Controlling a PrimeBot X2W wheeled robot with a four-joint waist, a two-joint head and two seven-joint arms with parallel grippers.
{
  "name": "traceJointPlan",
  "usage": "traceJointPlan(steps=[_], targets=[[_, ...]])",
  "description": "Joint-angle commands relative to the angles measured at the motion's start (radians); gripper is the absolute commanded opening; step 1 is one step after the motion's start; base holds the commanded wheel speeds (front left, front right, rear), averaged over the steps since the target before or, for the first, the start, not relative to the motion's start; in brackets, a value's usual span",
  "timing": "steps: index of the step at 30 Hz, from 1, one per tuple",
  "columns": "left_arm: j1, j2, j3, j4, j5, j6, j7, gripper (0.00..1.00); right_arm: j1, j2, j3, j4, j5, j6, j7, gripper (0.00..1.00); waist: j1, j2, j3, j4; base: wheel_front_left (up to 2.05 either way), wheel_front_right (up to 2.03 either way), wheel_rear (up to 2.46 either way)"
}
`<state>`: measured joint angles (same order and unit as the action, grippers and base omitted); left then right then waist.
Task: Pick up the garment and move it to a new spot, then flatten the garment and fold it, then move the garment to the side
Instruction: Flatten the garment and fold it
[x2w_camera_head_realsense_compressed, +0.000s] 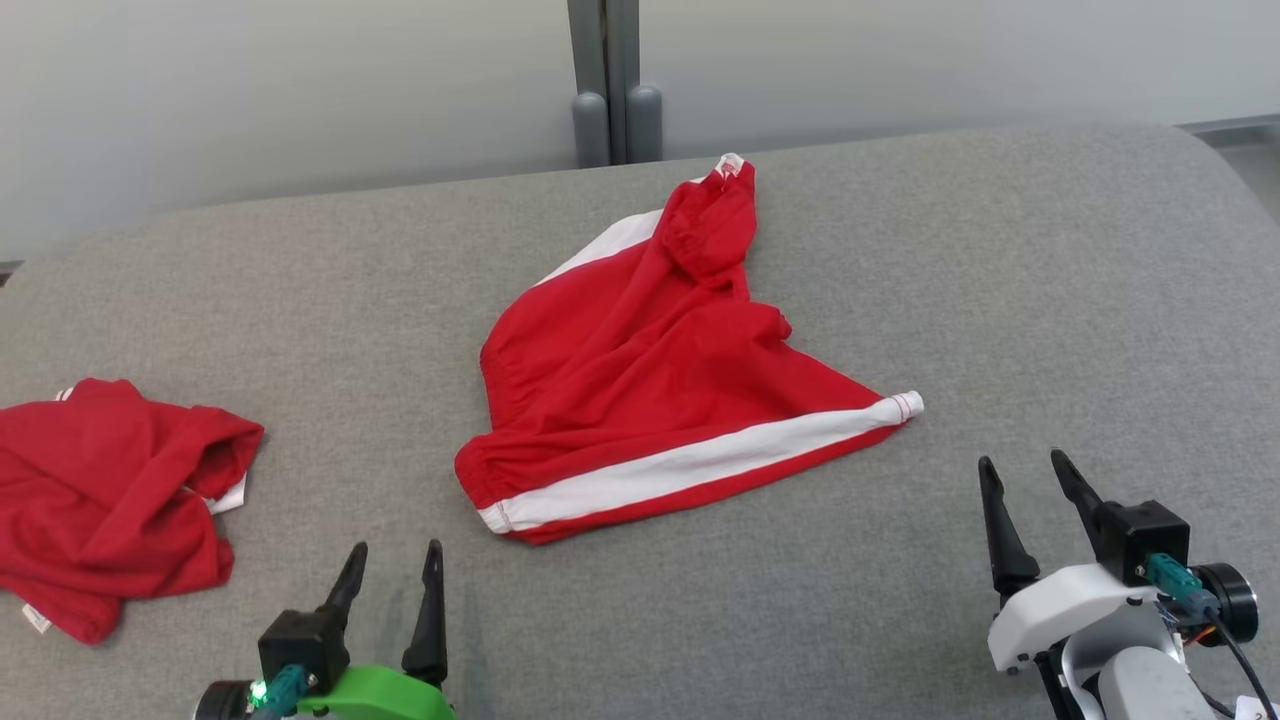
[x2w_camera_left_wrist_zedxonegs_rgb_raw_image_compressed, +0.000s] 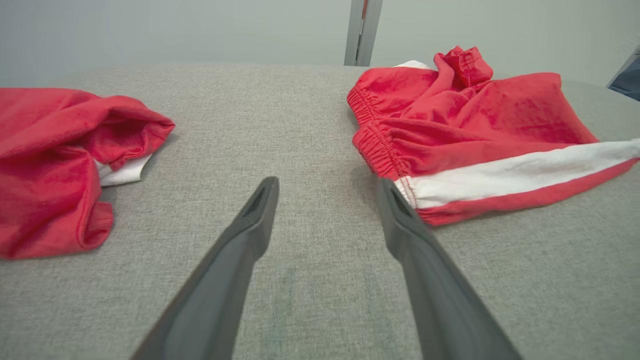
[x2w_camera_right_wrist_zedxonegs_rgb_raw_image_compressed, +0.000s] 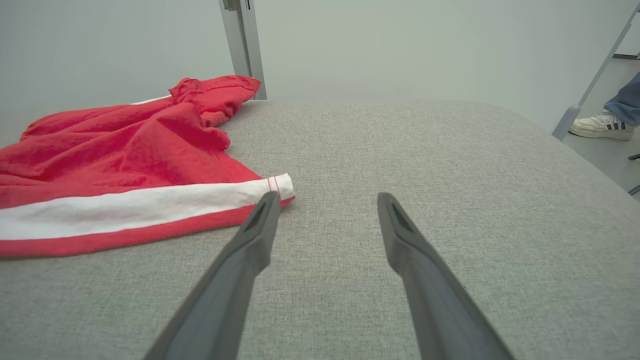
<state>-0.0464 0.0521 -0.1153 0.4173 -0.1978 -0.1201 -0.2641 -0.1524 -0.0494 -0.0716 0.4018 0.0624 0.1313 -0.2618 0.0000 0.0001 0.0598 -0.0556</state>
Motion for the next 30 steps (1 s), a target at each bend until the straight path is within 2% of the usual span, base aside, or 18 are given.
traceJointPlan(steps=[1,14,23,30], targets=[[0.017,0.0,-0.003,-0.006,-0.013,-0.002,0.0,1.0,0.014,-0.003,-0.002,0.004,0.004,-0.001,-0.005,1.0,0.0,-0.0001,-0.014,0.004,0.0,0.0,0.0],[-0.048,0.0,-0.073,0.024,-0.084,-0.01,0.0,1.0,-0.035,-0.003,0.003,0.001,-0.017,-0.001,-0.005,1.0,0.0,-0.0001,0.054,0.022,0.0,0.0,0.0],[-0.147,0.002,-0.197,0.09,-0.173,-0.012,0.0,1.0,-0.104,-0.003,0.025,0.007,-0.02,-0.001,-0.005,1.0,0.0,-0.0001,0.135,0.034,0.0,0.0,0.0],[-0.19,0.033,-0.263,0.099,-0.262,-0.012,0.0,1.0,-0.127,-0.003,0.037,0.0,-0.026,-0.001,-0.005,1.0,0.0,-0.0001,0.166,0.034,0.0,0.0,0.0]])
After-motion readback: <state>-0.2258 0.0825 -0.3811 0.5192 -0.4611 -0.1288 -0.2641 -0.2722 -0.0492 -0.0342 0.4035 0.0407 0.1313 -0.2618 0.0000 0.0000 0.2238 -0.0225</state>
